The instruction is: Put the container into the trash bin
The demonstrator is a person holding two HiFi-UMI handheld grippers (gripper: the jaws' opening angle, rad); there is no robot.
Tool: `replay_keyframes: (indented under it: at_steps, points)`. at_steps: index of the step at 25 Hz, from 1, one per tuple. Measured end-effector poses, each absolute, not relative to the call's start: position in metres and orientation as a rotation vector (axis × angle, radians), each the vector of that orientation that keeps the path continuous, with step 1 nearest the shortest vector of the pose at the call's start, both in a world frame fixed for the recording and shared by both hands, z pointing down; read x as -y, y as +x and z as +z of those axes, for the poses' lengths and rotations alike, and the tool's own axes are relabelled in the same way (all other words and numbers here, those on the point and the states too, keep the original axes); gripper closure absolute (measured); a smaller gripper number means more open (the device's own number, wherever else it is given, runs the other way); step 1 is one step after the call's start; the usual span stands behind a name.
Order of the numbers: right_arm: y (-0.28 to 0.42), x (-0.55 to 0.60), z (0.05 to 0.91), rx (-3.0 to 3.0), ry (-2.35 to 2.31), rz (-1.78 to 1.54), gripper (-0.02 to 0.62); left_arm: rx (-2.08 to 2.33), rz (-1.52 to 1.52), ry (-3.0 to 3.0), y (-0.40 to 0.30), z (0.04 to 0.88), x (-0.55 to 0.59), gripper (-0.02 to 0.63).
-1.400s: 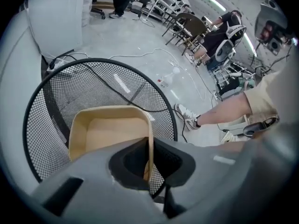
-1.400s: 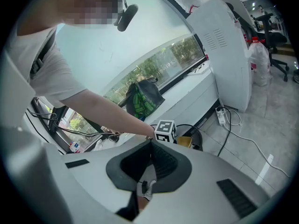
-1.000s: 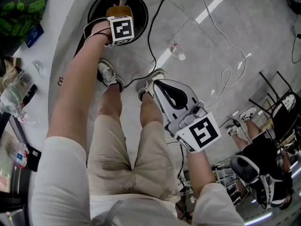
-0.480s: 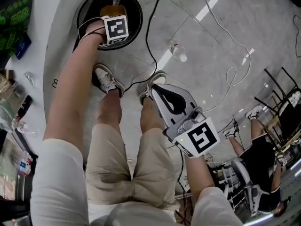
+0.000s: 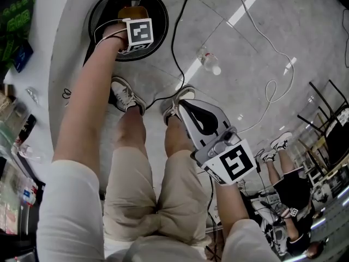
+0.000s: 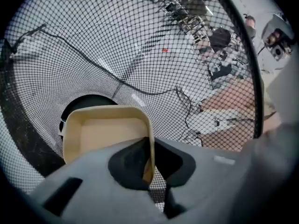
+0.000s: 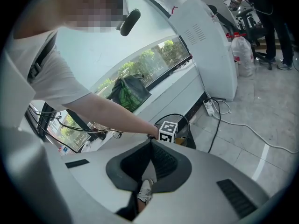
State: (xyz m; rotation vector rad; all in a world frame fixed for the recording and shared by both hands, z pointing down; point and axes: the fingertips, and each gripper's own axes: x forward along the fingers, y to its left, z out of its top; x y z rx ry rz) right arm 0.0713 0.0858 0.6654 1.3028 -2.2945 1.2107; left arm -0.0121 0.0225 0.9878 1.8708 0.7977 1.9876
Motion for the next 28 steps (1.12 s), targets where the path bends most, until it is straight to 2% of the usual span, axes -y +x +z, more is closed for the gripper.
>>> replay_keyframes:
  at_steps: [3, 6, 9, 17, 28]
  points:
    - [0.07, -0.09, 0.668, 2.28, 1.316, 1.229, 0.594, -0.786, 2.0, 1.864, -0.013, 0.988, -0.021, 0.58]
    - [0.068, -0.093, 0.664, 2.278, 1.31, 1.232, 0.594, -0.758, 2.005, 1.886, -0.012, 0.982, -0.015, 0.498]
    - [0.066, -0.09, 0.654, 2.291, 1.308, 1.216, 0.594, -0.704, 1.992, 1.916, -0.012, 0.973, -0.004, 0.485]
    - [0.066, -0.075, 0.614, 2.32, 1.342, 1.165, 0.594, -0.57, 1.957, 2.009, -0.006, 0.924, 0.012, 0.491]
    - [0.048, -0.072, 0.527, 2.375, 1.268, 1.083, 0.594, -0.248, 1.818, 2.158, -0.009, 0.815, 0.019, 0.58]
